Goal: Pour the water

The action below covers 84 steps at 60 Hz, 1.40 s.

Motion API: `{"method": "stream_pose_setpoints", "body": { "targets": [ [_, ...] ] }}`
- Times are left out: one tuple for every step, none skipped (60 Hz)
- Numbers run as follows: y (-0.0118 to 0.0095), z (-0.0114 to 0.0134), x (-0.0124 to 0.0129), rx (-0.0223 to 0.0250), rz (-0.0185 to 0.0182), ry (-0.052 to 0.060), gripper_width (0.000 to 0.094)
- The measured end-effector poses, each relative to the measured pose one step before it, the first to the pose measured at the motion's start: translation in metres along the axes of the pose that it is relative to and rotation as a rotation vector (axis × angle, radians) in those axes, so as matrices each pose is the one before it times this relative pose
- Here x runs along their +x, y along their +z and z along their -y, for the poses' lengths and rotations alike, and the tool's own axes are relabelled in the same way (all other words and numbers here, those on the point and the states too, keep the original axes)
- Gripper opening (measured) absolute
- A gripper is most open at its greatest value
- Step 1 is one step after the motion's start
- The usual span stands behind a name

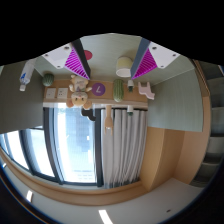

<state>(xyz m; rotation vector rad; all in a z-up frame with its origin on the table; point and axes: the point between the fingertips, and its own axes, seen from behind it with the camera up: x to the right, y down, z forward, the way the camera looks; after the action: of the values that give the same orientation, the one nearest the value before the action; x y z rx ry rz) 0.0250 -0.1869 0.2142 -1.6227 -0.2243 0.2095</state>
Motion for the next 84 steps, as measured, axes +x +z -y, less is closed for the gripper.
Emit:
{"method": "stream_pose_setpoints", "body": {
  "targets": [
    [-0.00094, -0.00196, 0.00398, -0.0012, -0.0106, 0.0035, 0.0825],
    [-0.00157, -0.00311, 0.0054, 0.00006, -0.01083, 0.002, 0.0824],
    [-0.00163, -0.00311, 0.00596, 0.0018, -0.01054, 0.0015, 0.0824],
    [-0.00265, -0.00616, 0.008, 0.00188, -0.01081, 0.0009, 0.0824],
    [-0.00156, -0.005, 0.00799, -0.0011, -0.01237, -0.0001, 0.0824],
    [-0.00182, -0.00564, 0.00885, -0.00384, -0.01424, 0.0004, 0.0822],
    [0.00809, 0.01881, -0.00581, -0.00064, -0.00931, 0.0039, 0.0822],
    [-0.00041, -0.01841, 0.01953, -0.01077, -0.02044, 0.0012, 0.0822],
    [-0.00794, -0.01849, 0.01795, -0.00513, -0.01227, -0.0021, 0.0822],
    [-0.00228, -0.00612, 0.01077, -0.00595, -0.01614, 0.0025, 0.0823],
    [-0.00077, -0.00566, 0.01083, -0.00462, -0.01745, 0.0038, 0.0822],
    [-0.00046, -0.00505, 0.01114, -0.00423, -0.01787, 0.0033, 0.0824],
    [-0.0007, -0.00396, 0.01037, -0.00282, -0.01668, 0.0028, 0.0823],
    [-0.00022, -0.00412, 0.00981, -0.00251, -0.01475, 0.0023, 0.0824],
    [-0.00033, -0.00371, 0.0095, -0.00428, -0.01287, 0.0021, 0.0824],
    [-0.00014, -0.00414, 0.00934, -0.00605, -0.01274, 0.0027, 0.0824],
    [0.00017, -0.00351, 0.00971, -0.00605, -0.01335, 0.0023, 0.0824],
    [-0.00003, -0.00245, 0.00981, -0.00374, -0.01385, 0.0025, 0.0822],
    [0.00031, -0.00193, 0.00946, -0.00196, -0.01392, 0.002, 0.0823],
    [0.00025, -0.00161, 0.00929, -0.00209, -0.01414, 0.0022, 0.0822],
    [0.00079, -0.00178, 0.00993, -0.00271, -0.01471, 0.0014, 0.0817],
    [0.0011, -0.00142, 0.00981, -0.00301, -0.0159, 0.0015, 0.0813],
    [0.00114, -0.00146, 0.00957, -0.0029, -0.01675, 0.0014, 0.0811],
    [0.00139, -0.00116, 0.00942, -0.00175, -0.01667, 0.0014, 0.0808],
    [0.0014, -0.00153, 0.00927, 0.00209, -0.01657, 0.0003, 0.0806],
    [0.00228, 0.00095, 0.00981, -0.00248, -0.01788, 0.0032, 0.0808],
    [0.00188, -0.00034, 0.00944, 0.00017, -0.01881, 0.0029, 0.0807],
    [0.00216, -0.00038, 0.00929, -0.00048, -0.01796, 0.002, 0.0808],
    [0.00222, -0.00085, 0.00837, 0.00209, -0.01648, 0.0012, 0.0807],
    [0.00309, 0.00076, 0.00781, -0.00372, -0.01508, 0.0038, 0.0805],
    [0.00297, -0.00129, 0.00779, 0.00062, -0.01478, 0.002, 0.0807],
    [0.00367, 0.00087, 0.00755, -0.00572, -0.01397, 0.0034, 0.0809],
    [0.00354, 0.00046, 0.00698, -0.00149, -0.0122, 0.0017, 0.081],
    [0.00335, 0.0, 0.00607, 0.00301, -0.01055, -0.0003, 0.0812],
    [0.00308, 0.0028, 0.00551, -0.0017, -0.00858, 0.0014, 0.0812],
    [0.00339, 0.0015, 0.00425, 0.00099, -0.00609, 0.0002, 0.0811],
    [0.00391, 0.00157, 0.00313, 0.0006, -0.00311, -0.0002, 0.0811],
    [0.00366, -0.00007, 0.00323, 0.00328, -0.00089, -0.0006, 0.081],
    [0.00356, 0.00115, 0.00253, -0.00108, -0.00164, 0.0007, 0.0811],
    [0.00468, 0.00071, 0.00215, -0.00079, 0.00042, 0.0017, 0.0811],
    [0.00399, 0.00109, 0.00203, -0.00115, 0.00156, 0.0019, 0.081],
    [0.00428, 0.00141, 0.00183, -0.00057, 0.00204, 0.0012, 0.0812],
    [0.0048, 0.00206, 0.0022, -0.00238, 0.001, 0.0012, 0.0812],
    [0.00444, 0.0013, 0.0023, 0.00072, -0.00021, 0.0002, 0.0811],
    [0.00446, 0.00104, 0.00237, 0.00018, -0.00128, -0.0005, 0.0812],
    [0.00415, 0.00158, 0.00281, 0.00081, -0.00329, -0.0014, 0.0812],
    [0.00441, 0.00092, 0.003, 0.00559, -0.00564, -0.0025, 0.0813],
    [0.00452, 0.00172, 0.00327, 0.00463, -0.00659, -0.0019, 0.0812],
    [0.00464, 0.00178, 0.00259, 0.00542, -0.00629, -0.0037, 0.0812],
    [0.00496, 0.0013, 0.00229, 0.00503, -0.00609, -0.004, 0.081],
    [0.00479, 0.00055, 0.00261, 0.0036, -0.00641, -0.0045, 0.0806],
    [0.00459, -0.00005, 0.0022, 0.00195, -0.00663, -0.0051, 0.0804],
    [0.00436, 0.0005, 0.00183, -0.00291, -0.005, -0.004, 0.0803],
    [0.00411, -0.00082, 0.0008, 0.00196, -0.0035, -0.0037, 0.0802],
    [0.00341, 0.00014, -0.00014, -0.00092, -0.00072, -0.0001, 0.0799],
    [0.00392, 0.00043, -0.00065, 0.00018, 0.00073, 0.0017, 0.0792],
    [0.00257, 0.00056, -0.00139, 0.00078, 0.00502, 0.0006, 0.0779],
    [0.00435, 0.00056, -0.00184, 0.00094, 0.00694, 0.0007, 0.0759],
    [0.00233, 0.00016, -0.00102, 0.00035, 0.00407, 0.0016, 0.0733],
    [0.00046, -0.00071, -0.00171, 0.00041, 0.00396, 0.002, 0.0703],
    [0.00155, -0.00015, -0.00155, 0.00146, 0.00465, 0.0019, 0.0672],
    [0.00202, -0.00002, -0.00182, 0.00201, 0.00484, 0.002, 0.0642],
    [0.00214, 0.00027, -0.00138, 0.00239, 0.00287, 0.0027, 0.0615],
    [0.00193, 0.00078, -0.00045, 0.00265, 0.00073, 0.0032, 0.0592],
    [0.00309, 0.00391, 0.00264, -0.00377, 0.00477, -0.0013, 0.0568],
    [0.00139, -0.00083, -0.00093, -0.00089, 0.0016, 0.0009, 0.0533],
    [0.00077, -0.00072, -0.00131, -0.00142, 0.00311, 0.001, 0.0502],
    [0.00067, -0.00012, -0.00034, 0.00005, 0.00101, 0.0027, 0.0502],
    [0.00067, 0.00022, 0.00093, 0.00278, -0.00436, 0.0016, 0.0494],
    [-0.00101, -0.00098, -0.00149, 0.00052, -0.00958, 0.0007, 0.0474],
    [-0.00015, -0.00092, -0.00012, -0.00127, -0.00355, -0.0007, 0.0463],
    [-0.00016, -0.00029, -0.00041, 0.00016, -0.00188, -0.0025, 0.0448],
    [-0.00028, 0.00016, 0.00005, 0.00148, -0.00292, -0.0041, 0.0445],
    [-0.00023, 0.00033, -0.00035, 0.00244, -0.00171, -0.0048, 0.0408],
    [-0.00014, 0.00065, -0.00008, 0.00373, -0.00161, -0.004, 0.0408],
    [0.00011, 0.0001, -0.00036, 0.0034, -0.0027, -0.0048, 0.0378],
    [0.00064, 0.00118, 0.00038, 0.00408, -0.00334, -0.0074, 0.0372],
    [0.00009, 0.00028, -0.00005, 0.0026, -0.00368, -0.0035, 0.036],
    [0.00009, 0.00056, 0.00005, 0.003, -0.00252, -0.0031, 0.0342],
    [0.00002, -0.00017, 0.00059, -0.0003, -0.00624, 0.0004, 0.0342],
    [0.0001, -0.00072, 0.00024, -0.00224, -0.00416, 0.0002, 0.0341],
    [0.00098, -0.00228, -0.00084, -0.00175, 0.00364, -0.002, 0.0342],
    [-0.00016, 0.00003, -0.00176, -0.00265, 0.00319, -0.0081, 0.0342],
    [0.00034, 0.00098, -0.00086, -0.00031, 0.0005, -0.0051, 0.0342]
  ]
}}
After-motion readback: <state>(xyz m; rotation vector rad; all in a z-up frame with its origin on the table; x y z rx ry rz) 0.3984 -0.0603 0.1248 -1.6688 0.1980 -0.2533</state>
